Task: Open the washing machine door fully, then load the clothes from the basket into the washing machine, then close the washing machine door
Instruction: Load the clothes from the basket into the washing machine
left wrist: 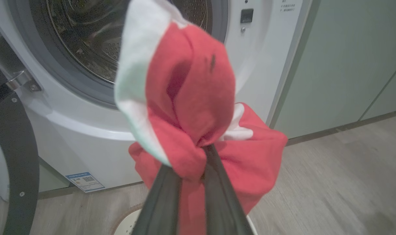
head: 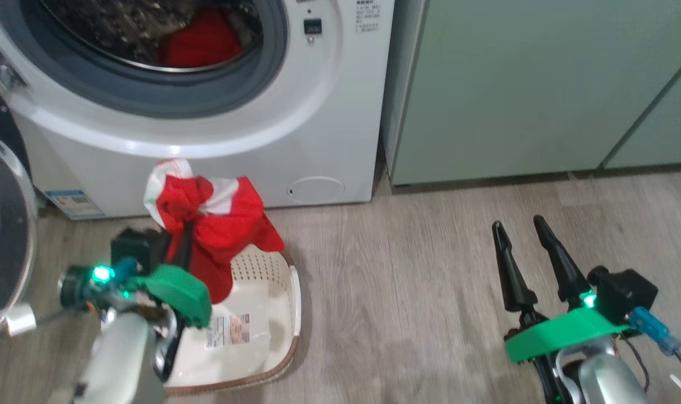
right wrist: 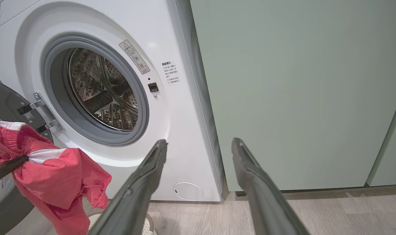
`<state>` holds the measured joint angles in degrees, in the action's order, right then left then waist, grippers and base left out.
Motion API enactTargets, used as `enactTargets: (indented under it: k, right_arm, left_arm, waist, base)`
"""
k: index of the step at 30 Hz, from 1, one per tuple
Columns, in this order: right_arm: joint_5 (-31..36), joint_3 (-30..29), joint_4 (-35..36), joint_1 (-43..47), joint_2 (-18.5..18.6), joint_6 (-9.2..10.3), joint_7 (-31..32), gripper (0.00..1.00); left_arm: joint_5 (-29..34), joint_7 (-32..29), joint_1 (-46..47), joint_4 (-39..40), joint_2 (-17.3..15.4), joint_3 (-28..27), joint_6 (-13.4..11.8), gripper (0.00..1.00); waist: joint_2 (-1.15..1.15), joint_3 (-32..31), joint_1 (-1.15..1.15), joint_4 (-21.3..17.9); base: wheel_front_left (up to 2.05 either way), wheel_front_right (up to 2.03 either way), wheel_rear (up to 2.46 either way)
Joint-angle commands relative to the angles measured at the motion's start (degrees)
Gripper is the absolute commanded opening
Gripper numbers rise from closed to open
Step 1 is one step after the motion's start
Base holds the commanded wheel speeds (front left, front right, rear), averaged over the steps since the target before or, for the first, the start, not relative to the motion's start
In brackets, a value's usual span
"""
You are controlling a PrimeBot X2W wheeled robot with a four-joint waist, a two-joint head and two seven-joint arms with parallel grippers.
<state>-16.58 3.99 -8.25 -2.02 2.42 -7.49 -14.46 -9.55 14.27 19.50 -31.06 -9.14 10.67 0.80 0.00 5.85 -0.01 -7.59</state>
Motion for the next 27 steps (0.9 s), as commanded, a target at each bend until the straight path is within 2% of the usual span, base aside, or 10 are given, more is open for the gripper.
enactTargets:
  k: [1,6,8,14,27]
  right_arm:
    - [0.63,1.01,2.07,0.18,0.45,0.0,-0.54,1.0]
    - [0.38,0.52,2.2,2.27,0.45,0.0,-0.54,1.0]
    - [0.33,0.34,2.41,2.99,0.45,0.0,-0.54,1.0]
    - [0.19,-0.45,2.8,4.05,0.45,0.0,-0.54,1.0]
    - [0.27,-0.43,2.67,4.04,0.45,0.0,-0.54,1.0]
  left_arm:
    - [0.29,0.73,-1.38,4.57,0.31,-2.9,-0.59,0.0]
    - [0.64,0.73,-8.54,12.15,3.2,-4.65,-1.13,0.0]
    - [0.56,0.73,-10.6,15.37,4.14,-5.14,-0.56,0.0]
    - [1.48,0.73,-14.32,21.23,5.5,-6.1,-0.06,0.0]
    - [3.08,0.73,-16.47,23.8,6.21,-6.37,0.64,0.0]
  waist:
    - [0.0,-2.31,0.01,0.57]
    - [0.0,-4.66,0.01,1.25]
    - [0.0,-5.11,0.01,1.67]
    - [0.0,-5.8,0.01,2.57]
    - [0.0,-6.22,0.01,3.0]
  base:
    - [0.0,0.0,0.0]
    - [0.0,0.0,0.0]
    - [0.0,0.0,0.0]
    - [0.0,0.0,0.0]
    - [0.0,0.0,0.0]
